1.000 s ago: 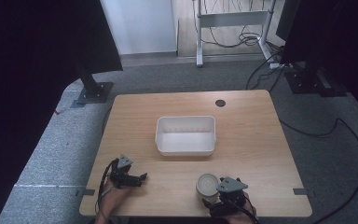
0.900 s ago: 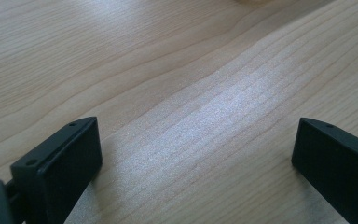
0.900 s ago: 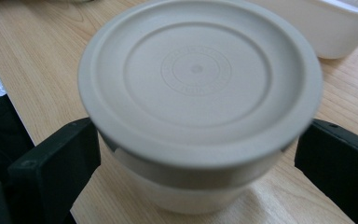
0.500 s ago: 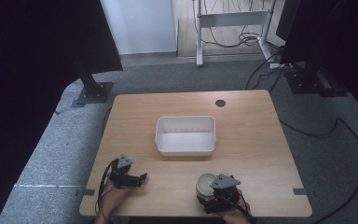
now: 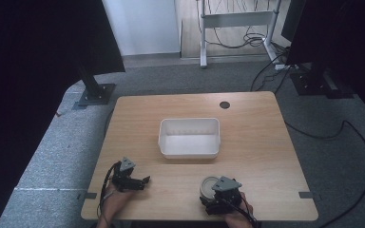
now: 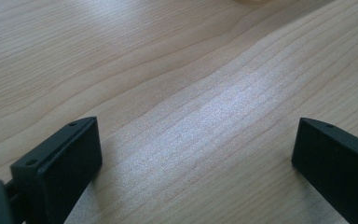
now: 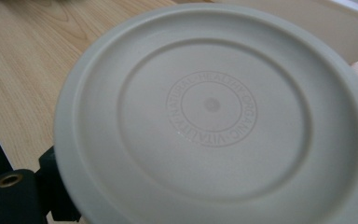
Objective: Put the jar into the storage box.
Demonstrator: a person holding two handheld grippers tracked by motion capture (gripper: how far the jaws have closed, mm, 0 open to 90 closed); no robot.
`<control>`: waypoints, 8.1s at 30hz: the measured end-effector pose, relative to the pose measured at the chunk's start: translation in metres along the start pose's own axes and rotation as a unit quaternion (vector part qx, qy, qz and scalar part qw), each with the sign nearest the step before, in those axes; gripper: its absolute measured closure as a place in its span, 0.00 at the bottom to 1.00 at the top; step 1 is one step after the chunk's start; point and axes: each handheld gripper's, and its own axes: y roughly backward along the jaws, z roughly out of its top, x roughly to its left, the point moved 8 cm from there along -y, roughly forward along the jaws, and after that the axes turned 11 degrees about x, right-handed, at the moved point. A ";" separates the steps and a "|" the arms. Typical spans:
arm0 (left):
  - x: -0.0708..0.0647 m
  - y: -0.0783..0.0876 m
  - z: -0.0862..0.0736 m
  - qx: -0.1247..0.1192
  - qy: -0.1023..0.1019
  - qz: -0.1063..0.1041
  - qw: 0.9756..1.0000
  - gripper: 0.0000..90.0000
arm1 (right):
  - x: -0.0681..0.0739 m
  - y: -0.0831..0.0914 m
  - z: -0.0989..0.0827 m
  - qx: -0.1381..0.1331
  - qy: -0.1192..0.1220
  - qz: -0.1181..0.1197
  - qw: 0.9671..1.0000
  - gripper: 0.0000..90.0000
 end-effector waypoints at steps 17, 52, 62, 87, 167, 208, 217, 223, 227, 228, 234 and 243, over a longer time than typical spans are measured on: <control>0.000 0.000 0.000 -0.001 0.002 0.000 1.000 0.01 | -0.007 0.004 0.022 -0.010 0.004 -0.008 1.000 0.10; 0.000 0.000 0.000 -0.001 0.001 0.000 1.000 0.01 | -0.020 -0.002 0.062 -0.024 -0.004 -0.006 1.000 0.10; 0.000 0.000 0.000 -0.001 0.001 0.000 1.000 0.01 | -0.025 -0.010 0.076 -0.027 -0.004 -0.008 1.000 0.10; 0.000 0.000 0.000 -0.002 0.002 -0.001 1.000 0.01 | -0.032 -0.027 0.111 -0.030 -0.009 -0.015 0.999 0.10; 0.000 0.000 0.001 -0.001 -0.003 -0.003 1.000 0.01 | -0.072 -0.115 0.151 0.003 -0.068 -0.084 0.994 0.10; 0.000 0.000 0.001 -0.001 -0.003 -0.003 1.000 0.01 | -0.071 -0.087 0.154 -0.018 -0.038 -0.070 0.997 0.02; 0.000 -0.001 0.001 -0.001 -0.004 -0.003 1.000 0.01 | -0.069 -0.074 0.150 -0.021 -0.026 -0.069 0.997 0.02; 0.000 -0.001 0.001 -0.002 -0.003 -0.003 1.000 0.01 | -0.063 -0.066 0.148 -0.027 -0.020 -0.064 0.997 0.02; 0.000 -0.001 0.001 -0.002 -0.003 -0.003 1.000 0.01 | -0.060 -0.062 0.146 -0.028 -0.012 -0.061 0.998 0.02; 0.000 -0.001 0.001 -0.002 -0.003 -0.003 1.000 0.01 | -0.059 -0.060 0.145 -0.028 -0.009 -0.061 0.998 0.02; 0.000 0.000 0.001 -0.001 -0.005 -0.002 1.000 0.01 | -0.057 -0.056 0.140 -0.028 0.001 -0.051 0.998 0.03; 0.000 0.000 0.001 -0.001 -0.004 -0.002 1.000 0.01 | -0.055 -0.053 0.131 -0.024 0.018 -0.045 0.999 0.03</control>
